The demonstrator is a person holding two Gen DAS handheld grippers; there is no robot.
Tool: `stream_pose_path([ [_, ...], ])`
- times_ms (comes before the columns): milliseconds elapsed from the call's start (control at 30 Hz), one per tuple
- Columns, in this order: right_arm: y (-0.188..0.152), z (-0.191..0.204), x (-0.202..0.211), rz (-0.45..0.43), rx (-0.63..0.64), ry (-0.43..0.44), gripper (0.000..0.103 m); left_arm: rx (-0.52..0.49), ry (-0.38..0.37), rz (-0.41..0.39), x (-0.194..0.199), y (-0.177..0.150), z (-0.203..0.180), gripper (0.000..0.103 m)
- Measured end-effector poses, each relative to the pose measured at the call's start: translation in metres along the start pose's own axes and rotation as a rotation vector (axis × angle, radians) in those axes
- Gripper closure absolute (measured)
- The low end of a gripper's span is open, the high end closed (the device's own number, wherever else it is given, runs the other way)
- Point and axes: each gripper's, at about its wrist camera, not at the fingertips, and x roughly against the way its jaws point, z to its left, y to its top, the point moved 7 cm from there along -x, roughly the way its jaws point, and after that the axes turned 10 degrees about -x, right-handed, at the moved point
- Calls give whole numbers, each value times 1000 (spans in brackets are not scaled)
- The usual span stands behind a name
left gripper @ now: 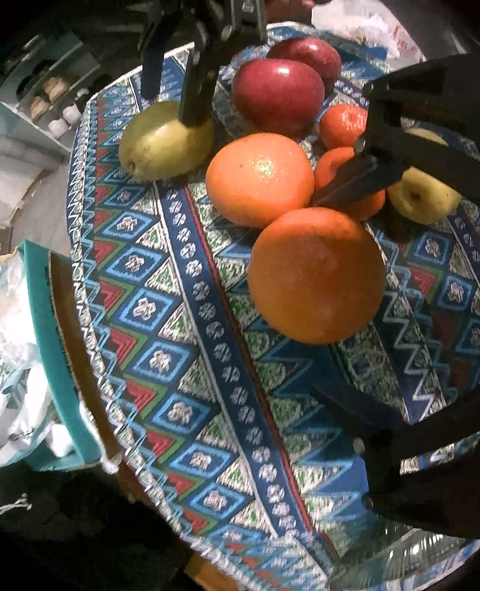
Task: Organize fruits
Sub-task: 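Move the left tool to the large orange while the right tool approaches the pear, then close the left tool on the orange while the right tool grasps the pear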
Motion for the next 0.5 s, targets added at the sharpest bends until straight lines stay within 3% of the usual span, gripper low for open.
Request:
stream_pose_path([
  [167,2,3,-13,26,10,3,11,34,-74,-16,-4,-1,-3,34],
  [267,3,6,-19,31,21,1,15,17,-69,-28,-4,-2,-6,35],
  [400,2,9,-29,56,13,8,30,15,-68,-42,-5,-6,-7,35],
  [500,3,11,-29,41,15,-5,31,9,-55,-50,0,-14,-6,36],
])
